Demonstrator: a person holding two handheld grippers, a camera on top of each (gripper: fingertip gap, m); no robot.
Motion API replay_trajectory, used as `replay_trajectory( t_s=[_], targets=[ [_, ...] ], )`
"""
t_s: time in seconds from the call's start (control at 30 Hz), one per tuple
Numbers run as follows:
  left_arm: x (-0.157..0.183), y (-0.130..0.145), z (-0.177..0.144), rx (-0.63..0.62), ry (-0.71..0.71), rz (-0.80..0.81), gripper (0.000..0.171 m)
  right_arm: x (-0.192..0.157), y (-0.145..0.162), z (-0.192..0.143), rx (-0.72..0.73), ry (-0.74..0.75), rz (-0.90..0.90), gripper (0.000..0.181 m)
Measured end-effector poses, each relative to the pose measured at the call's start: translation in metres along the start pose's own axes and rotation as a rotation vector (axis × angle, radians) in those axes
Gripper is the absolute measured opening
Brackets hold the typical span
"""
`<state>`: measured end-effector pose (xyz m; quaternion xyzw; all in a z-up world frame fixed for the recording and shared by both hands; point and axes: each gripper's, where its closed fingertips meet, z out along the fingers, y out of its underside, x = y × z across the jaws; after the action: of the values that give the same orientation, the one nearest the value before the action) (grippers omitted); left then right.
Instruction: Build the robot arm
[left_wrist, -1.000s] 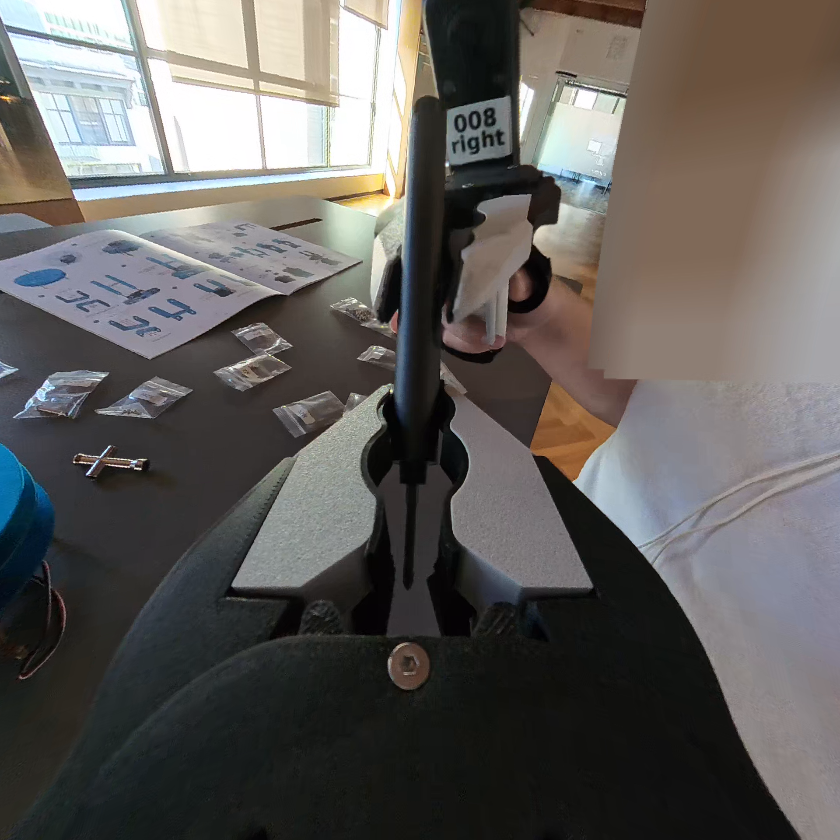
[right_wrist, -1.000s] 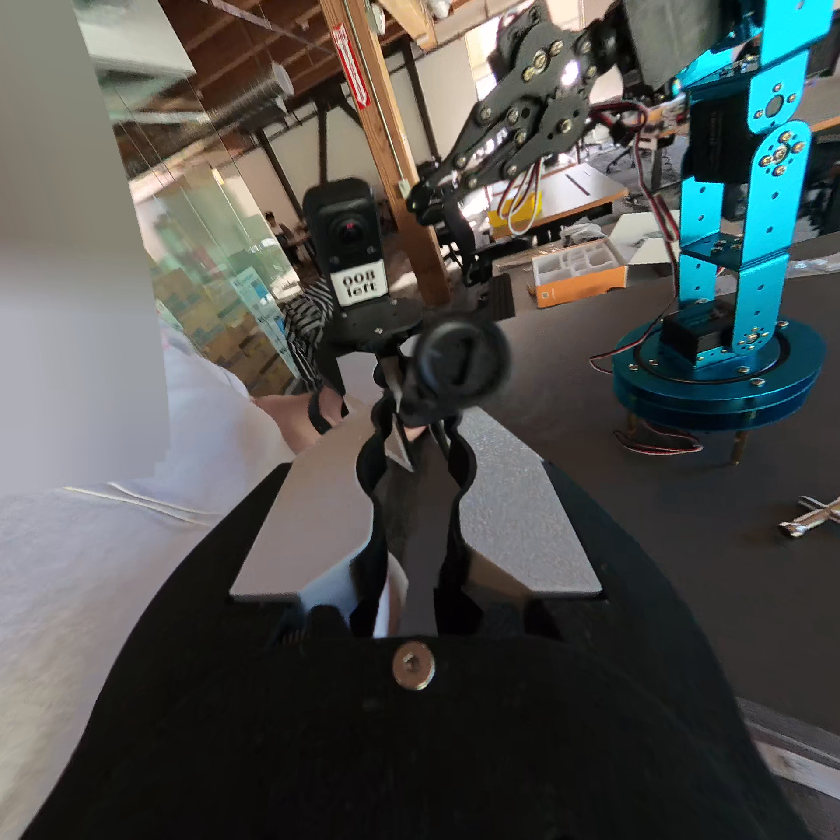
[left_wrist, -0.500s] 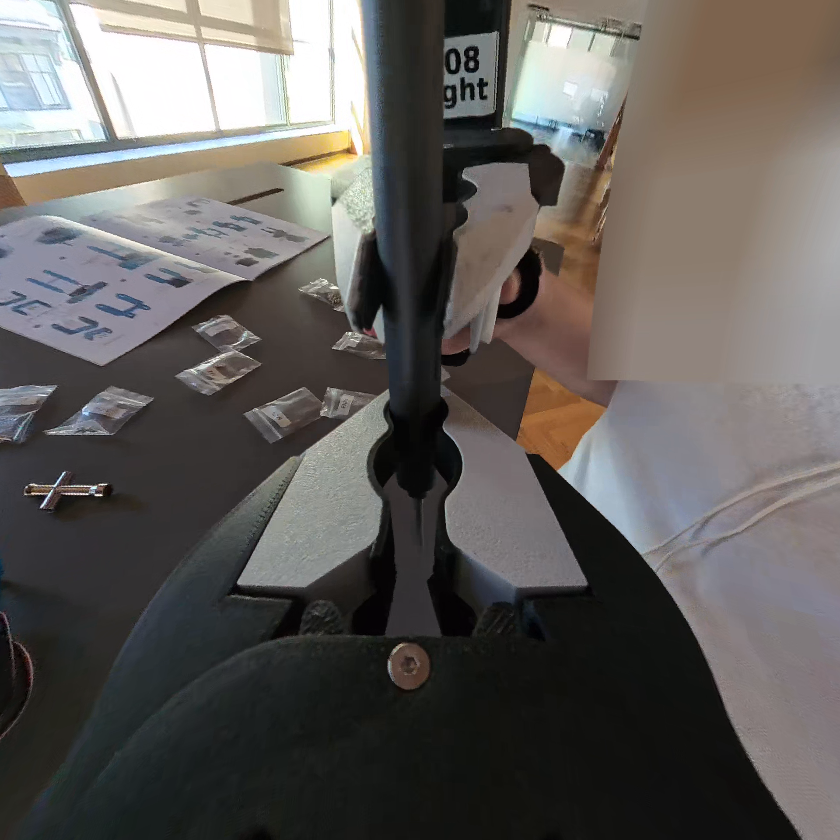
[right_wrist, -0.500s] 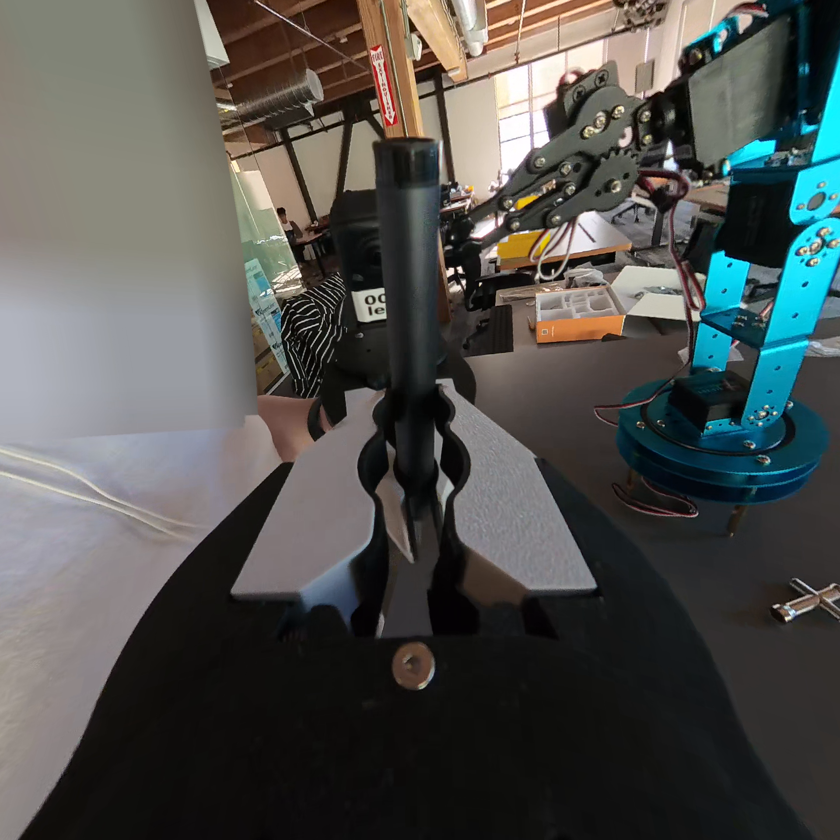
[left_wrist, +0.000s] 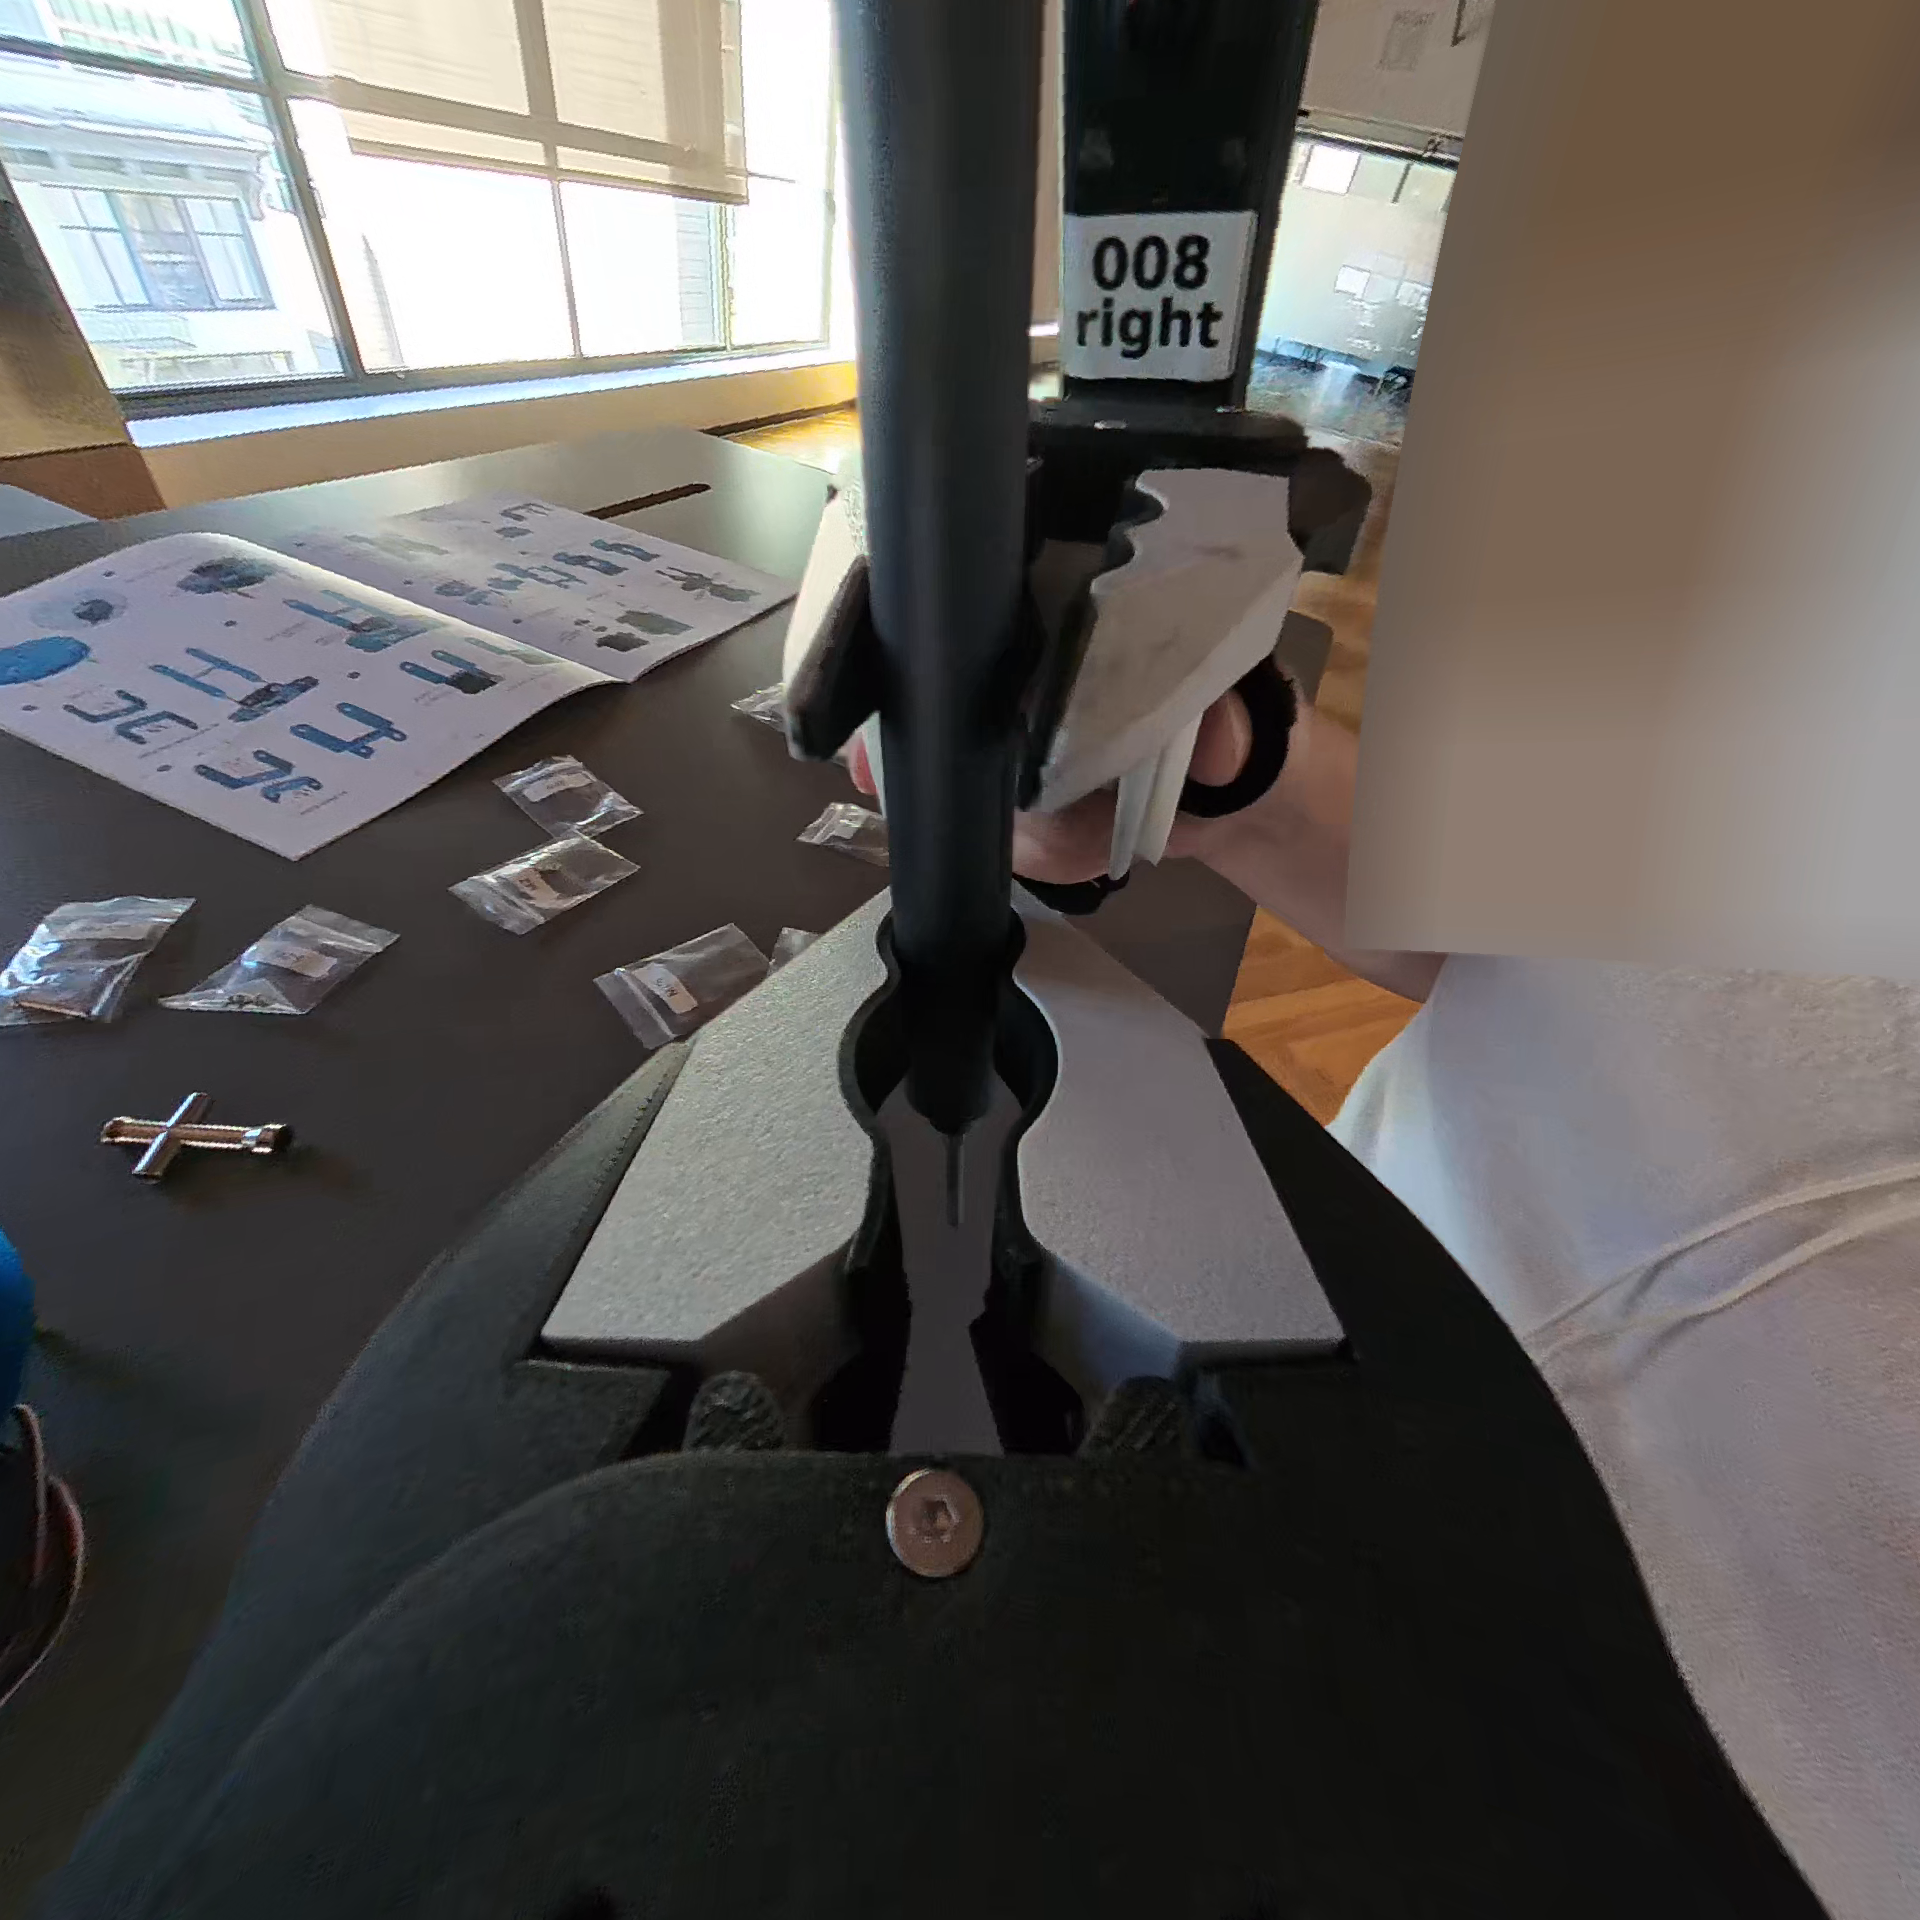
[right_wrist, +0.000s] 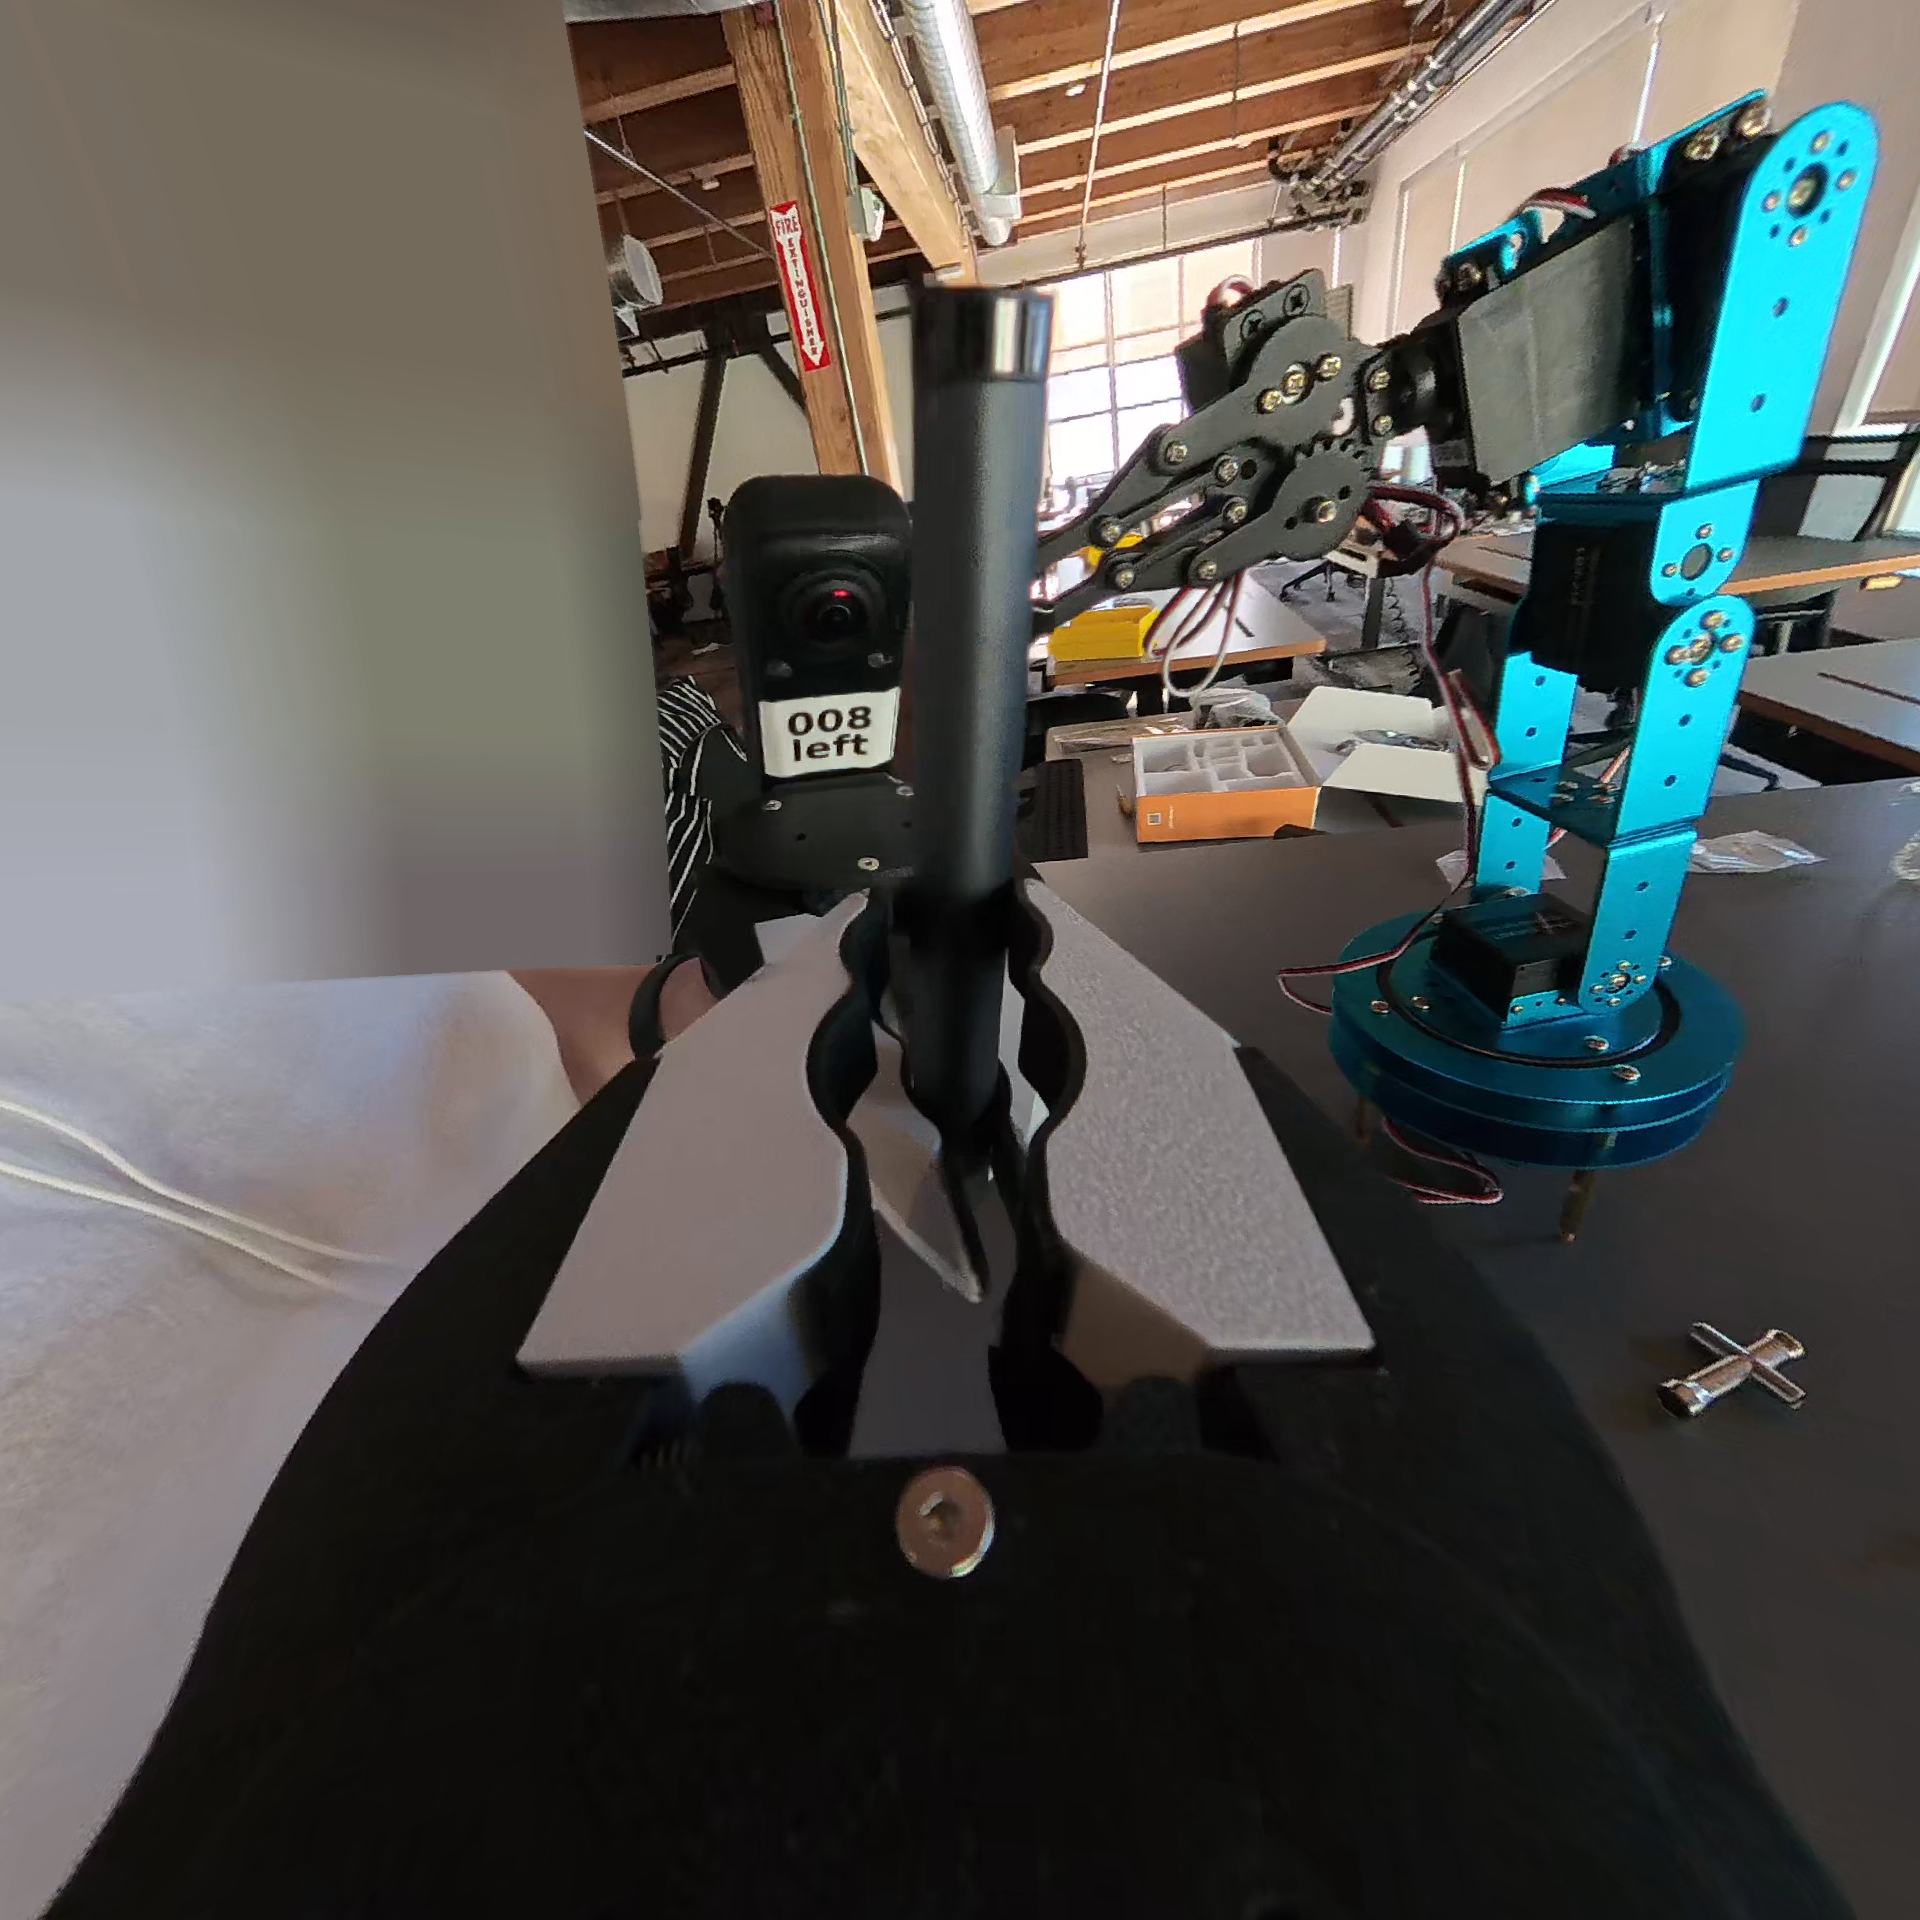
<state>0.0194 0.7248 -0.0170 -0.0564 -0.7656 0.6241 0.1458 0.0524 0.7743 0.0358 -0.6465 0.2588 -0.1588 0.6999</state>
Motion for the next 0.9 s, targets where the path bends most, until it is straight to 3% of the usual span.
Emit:
replay_trajectory(
  t_s=[0.17,0.9],
  targets=[
    [-0.0043,-0.0017,-0.0009,-0.014,-0.060,0.031,0.008,0.0008,-0.0011,0.0028,0.019,0.031,-0.031,0.020],
    [0.0000,-0.0056,0.0000,-0.023,-0.077,0.054,0.009,-0.0026,-0.0035,-0.0002,0.073,0.028,-0.064,0.016]
  ],
)
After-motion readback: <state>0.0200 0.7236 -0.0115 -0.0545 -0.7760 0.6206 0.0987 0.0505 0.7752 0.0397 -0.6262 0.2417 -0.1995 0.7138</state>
